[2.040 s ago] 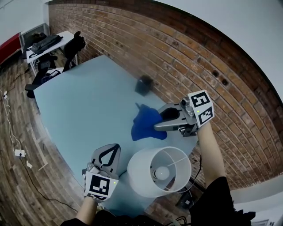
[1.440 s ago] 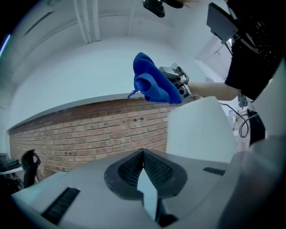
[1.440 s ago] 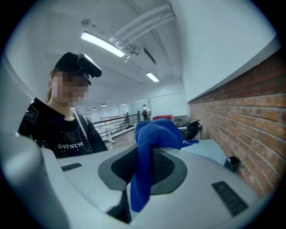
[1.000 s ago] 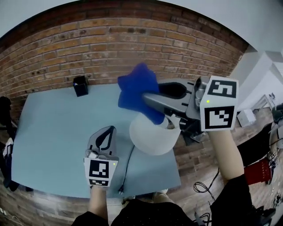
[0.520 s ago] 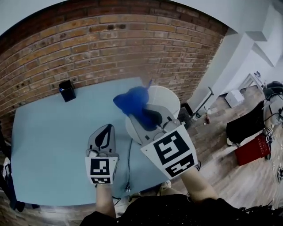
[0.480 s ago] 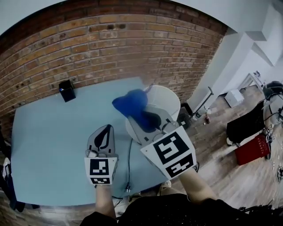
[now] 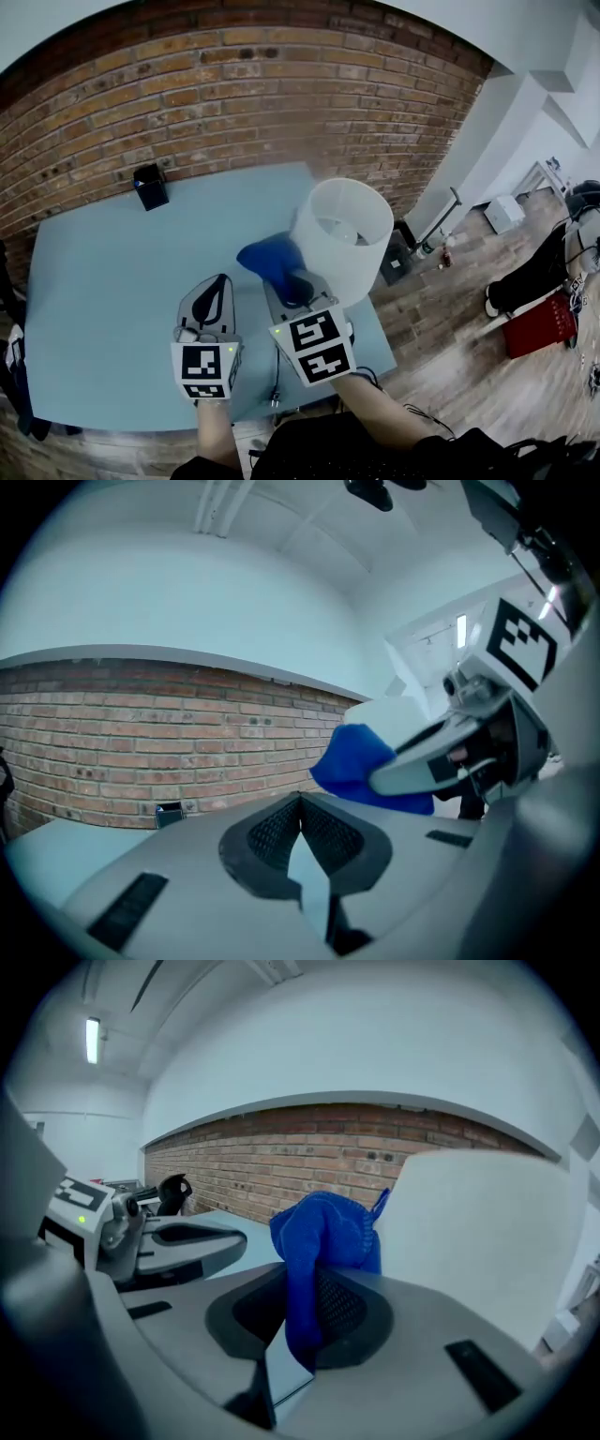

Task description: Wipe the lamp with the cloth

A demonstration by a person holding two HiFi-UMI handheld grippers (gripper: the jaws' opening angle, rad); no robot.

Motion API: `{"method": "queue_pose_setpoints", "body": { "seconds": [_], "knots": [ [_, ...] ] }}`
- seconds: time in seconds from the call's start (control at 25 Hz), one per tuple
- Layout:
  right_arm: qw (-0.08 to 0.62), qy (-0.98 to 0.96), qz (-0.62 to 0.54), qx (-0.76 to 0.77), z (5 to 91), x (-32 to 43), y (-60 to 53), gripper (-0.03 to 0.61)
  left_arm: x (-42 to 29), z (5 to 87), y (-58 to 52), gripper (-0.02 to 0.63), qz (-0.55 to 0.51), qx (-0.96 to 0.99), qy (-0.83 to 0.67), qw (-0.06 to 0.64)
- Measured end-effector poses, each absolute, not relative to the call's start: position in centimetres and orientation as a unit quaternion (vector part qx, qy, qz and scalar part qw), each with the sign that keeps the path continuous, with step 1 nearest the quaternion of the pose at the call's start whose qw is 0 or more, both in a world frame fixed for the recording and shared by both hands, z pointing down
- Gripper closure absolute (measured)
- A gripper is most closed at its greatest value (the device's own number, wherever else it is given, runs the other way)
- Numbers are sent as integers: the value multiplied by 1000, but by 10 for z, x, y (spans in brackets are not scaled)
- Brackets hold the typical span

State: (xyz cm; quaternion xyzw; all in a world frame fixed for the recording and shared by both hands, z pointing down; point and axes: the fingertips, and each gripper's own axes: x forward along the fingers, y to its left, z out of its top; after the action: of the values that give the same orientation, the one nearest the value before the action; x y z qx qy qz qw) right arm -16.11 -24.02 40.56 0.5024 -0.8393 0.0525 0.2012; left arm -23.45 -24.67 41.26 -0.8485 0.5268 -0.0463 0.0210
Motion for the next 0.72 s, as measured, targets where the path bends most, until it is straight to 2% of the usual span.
{"method": "queue_pose_setpoints", "body": {
  "seconds": [0.16,0.28,0.4,0.56,0.72],
  "knots": [
    [223,-851,109,463,448,-175,-224,517,-240,416,-244,604,-56,-848,526,19],
    [219,-866,118,433,448,-178,-200,517,-239,416,-241,604,-57,-850,523,15],
    [172,-891,84,412,395,-164,-176,517,-233,409,-237,604,-55,-852,520,22],
    [93,-899,-16,428,290,-124,-170,517,-224,402,-237,604,-54,-856,514,29],
    [96,-878,-79,462,259,-83,-182,517,-214,404,-238,604,-58,-860,507,29]
  ]
}}
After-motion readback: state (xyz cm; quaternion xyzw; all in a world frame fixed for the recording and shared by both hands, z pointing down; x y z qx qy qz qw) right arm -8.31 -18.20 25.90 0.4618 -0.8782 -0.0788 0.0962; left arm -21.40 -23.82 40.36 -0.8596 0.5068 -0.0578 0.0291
